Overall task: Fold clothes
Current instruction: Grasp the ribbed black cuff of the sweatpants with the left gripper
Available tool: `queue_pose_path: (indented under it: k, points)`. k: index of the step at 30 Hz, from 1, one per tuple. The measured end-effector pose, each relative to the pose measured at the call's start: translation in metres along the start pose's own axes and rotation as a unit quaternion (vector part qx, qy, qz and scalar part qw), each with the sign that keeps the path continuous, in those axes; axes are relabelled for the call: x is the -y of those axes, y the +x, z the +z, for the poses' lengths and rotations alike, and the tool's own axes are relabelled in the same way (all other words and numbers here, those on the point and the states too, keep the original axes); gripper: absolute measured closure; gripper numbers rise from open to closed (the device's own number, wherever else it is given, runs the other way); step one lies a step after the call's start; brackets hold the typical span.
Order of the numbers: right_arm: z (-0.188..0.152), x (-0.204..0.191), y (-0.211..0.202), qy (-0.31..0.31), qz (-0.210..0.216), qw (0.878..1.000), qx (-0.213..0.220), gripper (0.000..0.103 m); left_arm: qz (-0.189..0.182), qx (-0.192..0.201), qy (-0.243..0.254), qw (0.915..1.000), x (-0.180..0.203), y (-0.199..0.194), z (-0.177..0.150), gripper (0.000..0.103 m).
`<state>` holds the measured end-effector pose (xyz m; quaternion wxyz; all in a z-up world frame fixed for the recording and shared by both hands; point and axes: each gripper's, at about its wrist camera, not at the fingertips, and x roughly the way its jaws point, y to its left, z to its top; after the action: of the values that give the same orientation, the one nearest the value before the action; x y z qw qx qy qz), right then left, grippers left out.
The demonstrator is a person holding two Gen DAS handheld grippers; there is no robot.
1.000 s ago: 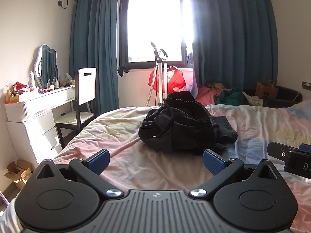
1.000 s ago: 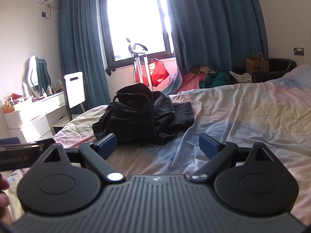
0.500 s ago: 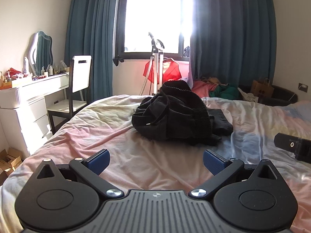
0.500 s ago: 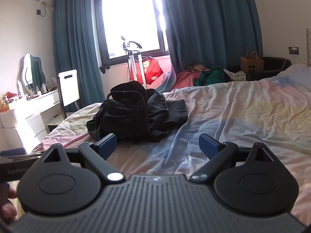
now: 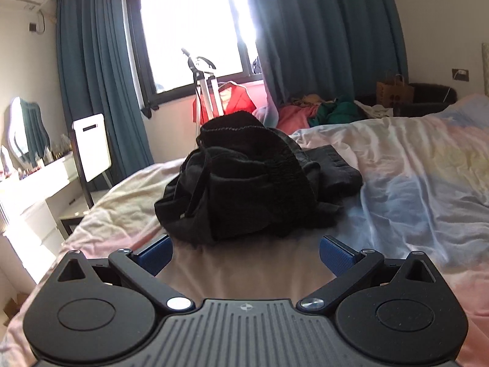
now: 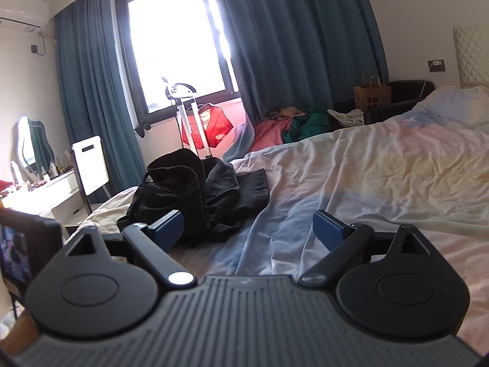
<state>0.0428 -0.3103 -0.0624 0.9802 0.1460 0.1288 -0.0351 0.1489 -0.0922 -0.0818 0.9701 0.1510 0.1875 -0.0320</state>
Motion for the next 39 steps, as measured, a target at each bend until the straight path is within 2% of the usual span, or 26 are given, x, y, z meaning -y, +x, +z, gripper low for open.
queue_pose_path:
  k: [5,8,12,13,15,16,18,19,20,21,24,28,29,36,39]
  points:
    - [0.005,0.019,0.006,0.025,-0.019,0.999,0.023,0.01,0.019,0.022,0.065,0.9975,0.053,0.07,0.027,0.0]
    - [0.005,0.028,0.013,0.041,-0.031,0.998,0.024,0.01,0.023,0.022,0.081,0.9962,0.077,0.109,0.036,0.0]
    - [0.0,0.036,0.027,0.049,-0.043,0.998,0.011,0.01,0.07,0.027,0.1,0.9922,0.1,0.148,0.039,0.004]
    - [-0.002,0.037,0.031,0.049,-0.046,0.998,0.007,0.01,0.082,0.022,0.099,0.9915,0.102,0.155,0.039,0.007]
    - [-0.007,0.039,0.04,0.05,-0.052,0.997,-0.004,0.01,0.096,0.005,0.084,0.9918,0.102,0.168,0.04,0.022]
    - [-0.008,0.039,0.044,0.05,-0.054,0.997,-0.009,0.01,0.095,0.002,0.065,0.9933,0.099,0.17,0.04,0.027]
    - [-0.01,0.04,0.051,0.052,-0.058,0.997,-0.019,0.01,0.088,0.008,0.018,0.9959,0.085,0.168,0.042,0.048]
    - [-0.01,0.04,0.051,0.056,-0.056,0.997,-0.021,0.01,0.082,0.01,-0.004,0.9965,0.077,0.166,0.042,0.049]
    - [-0.01,0.041,0.052,0.06,-0.054,0.997,-0.021,0.01,0.074,0.015,-0.021,0.9969,0.07,0.161,0.042,0.056]
    - [-0.01,0.041,0.05,0.06,-0.052,0.997,-0.015,0.01,0.069,0.023,-0.023,0.9971,0.065,0.154,0.042,0.085]
    - [-0.007,0.041,0.045,0.053,-0.058,0.997,0.001,0.01,0.054,0.048,-0.007,0.9974,0.057,0.126,0.045,0.09]
    - [-0.006,0.039,0.043,0.05,-0.062,0.997,0.0,0.01,0.029,0.086,-0.008,0.9958,0.04,0.07,0.052,0.092]
    - [-0.006,0.037,0.041,0.045,-0.06,0.997,0.002,0.01,0.02,0.094,-0.009,0.9954,0.033,0.053,0.054,0.096]
    - [-0.001,0.029,0.022,0.034,-0.051,0.998,0.024,0.01,-0.034,0.12,-0.051,0.9909,-0.042,-0.074,0.041,0.103]
    - [-0.002,0.023,0.02,0.023,-0.046,0.998,0.021,0.01,-0.032,0.158,-0.035,0.9863,-0.07,-0.135,0.023,0.103]
